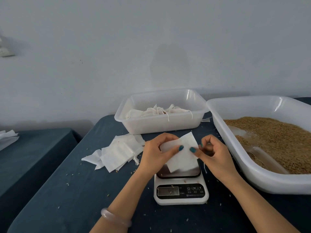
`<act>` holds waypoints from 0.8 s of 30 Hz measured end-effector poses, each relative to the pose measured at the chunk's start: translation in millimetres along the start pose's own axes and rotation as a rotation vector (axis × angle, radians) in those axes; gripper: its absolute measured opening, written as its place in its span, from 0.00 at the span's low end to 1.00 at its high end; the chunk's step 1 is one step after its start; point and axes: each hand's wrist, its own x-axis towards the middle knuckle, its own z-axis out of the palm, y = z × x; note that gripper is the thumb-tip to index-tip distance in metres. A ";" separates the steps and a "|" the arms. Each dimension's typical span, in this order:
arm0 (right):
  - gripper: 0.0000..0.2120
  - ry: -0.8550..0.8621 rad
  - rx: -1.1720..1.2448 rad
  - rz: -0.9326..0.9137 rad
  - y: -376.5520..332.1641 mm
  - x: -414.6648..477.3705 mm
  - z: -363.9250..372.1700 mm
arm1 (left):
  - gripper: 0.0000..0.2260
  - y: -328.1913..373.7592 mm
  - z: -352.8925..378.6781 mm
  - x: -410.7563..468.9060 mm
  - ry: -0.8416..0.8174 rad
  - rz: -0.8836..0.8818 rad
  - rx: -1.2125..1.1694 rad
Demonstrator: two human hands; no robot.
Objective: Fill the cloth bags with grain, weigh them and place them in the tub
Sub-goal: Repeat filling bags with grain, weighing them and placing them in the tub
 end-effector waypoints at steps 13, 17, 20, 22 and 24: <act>0.10 -0.017 -0.173 -0.182 -3.1 -5.8 1.1 | 0.04 -0.9 7.2 -4.2 -0.087 0.002 0.065; 0.10 -0.037 -0.150 -0.189 -6.9 -6.5 1.6 | 0.01 -4.5 6.8 -3.1 -0.079 0.016 0.082; 0.07 -0.018 -0.151 -0.188 -7.9 -5.6 1.6 | 0.02 -3.5 5.8 -2.9 -0.064 0.031 0.108; 0.09 0.022 -0.177 -0.172 -7.6 -5.1 1.4 | 0.02 -0.9 4.8 -3.2 -0.044 0.006 0.115; 0.13 0.068 -0.212 -0.167 -7.9 -4.4 0.6 | 0.12 2.3 2.6 -3.4 -0.025 0.002 0.158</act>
